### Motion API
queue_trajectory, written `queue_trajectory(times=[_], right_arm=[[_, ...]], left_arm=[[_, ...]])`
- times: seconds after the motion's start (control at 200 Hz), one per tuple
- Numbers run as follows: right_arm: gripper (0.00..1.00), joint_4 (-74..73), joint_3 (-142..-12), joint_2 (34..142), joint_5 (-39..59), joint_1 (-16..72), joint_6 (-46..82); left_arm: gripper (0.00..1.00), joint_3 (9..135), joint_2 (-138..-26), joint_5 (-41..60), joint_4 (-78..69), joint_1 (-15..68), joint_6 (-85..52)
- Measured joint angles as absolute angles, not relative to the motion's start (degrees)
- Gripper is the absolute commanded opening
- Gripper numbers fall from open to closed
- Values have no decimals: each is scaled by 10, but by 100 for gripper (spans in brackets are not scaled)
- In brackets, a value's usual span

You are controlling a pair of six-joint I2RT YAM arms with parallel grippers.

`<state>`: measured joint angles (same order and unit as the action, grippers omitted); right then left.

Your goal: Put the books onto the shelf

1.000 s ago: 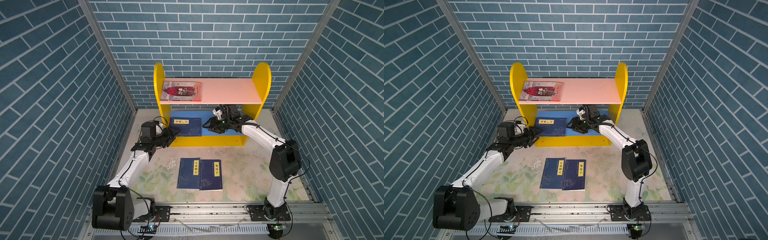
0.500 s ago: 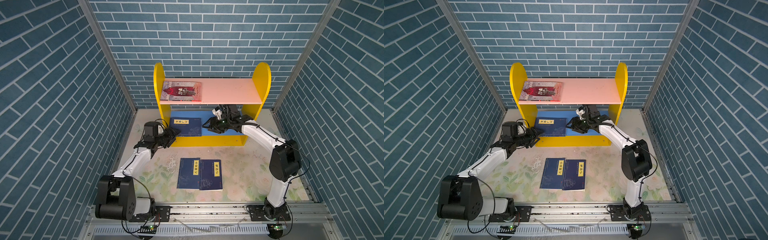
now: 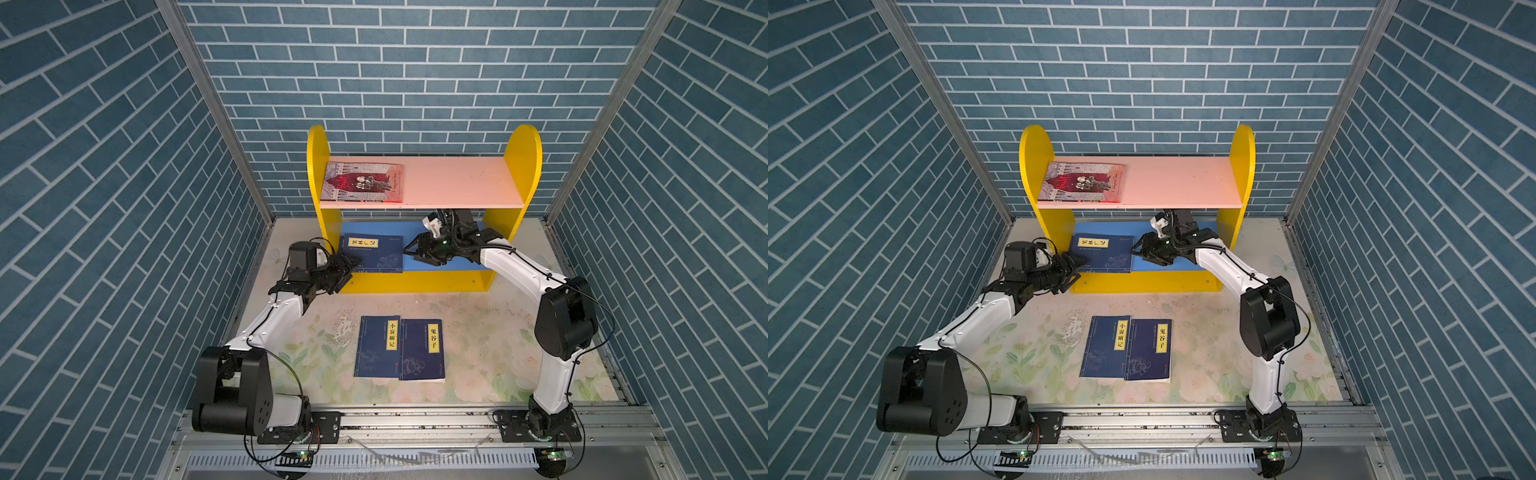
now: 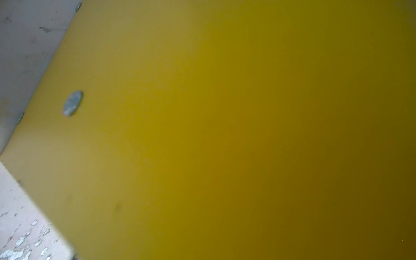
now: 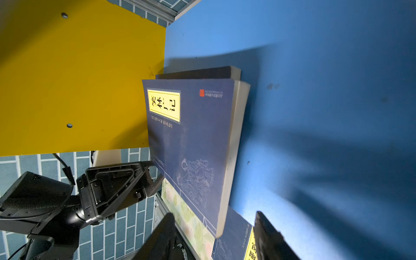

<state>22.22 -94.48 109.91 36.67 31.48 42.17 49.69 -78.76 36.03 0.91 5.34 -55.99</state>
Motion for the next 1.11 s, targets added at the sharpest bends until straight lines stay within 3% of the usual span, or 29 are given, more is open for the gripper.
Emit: queue_trajectory(times=[1.105], right_arm=[[57,214,-1070,1206,402,324,437]], left_arm=[[70,503,-806,383,-30,53,-635]])
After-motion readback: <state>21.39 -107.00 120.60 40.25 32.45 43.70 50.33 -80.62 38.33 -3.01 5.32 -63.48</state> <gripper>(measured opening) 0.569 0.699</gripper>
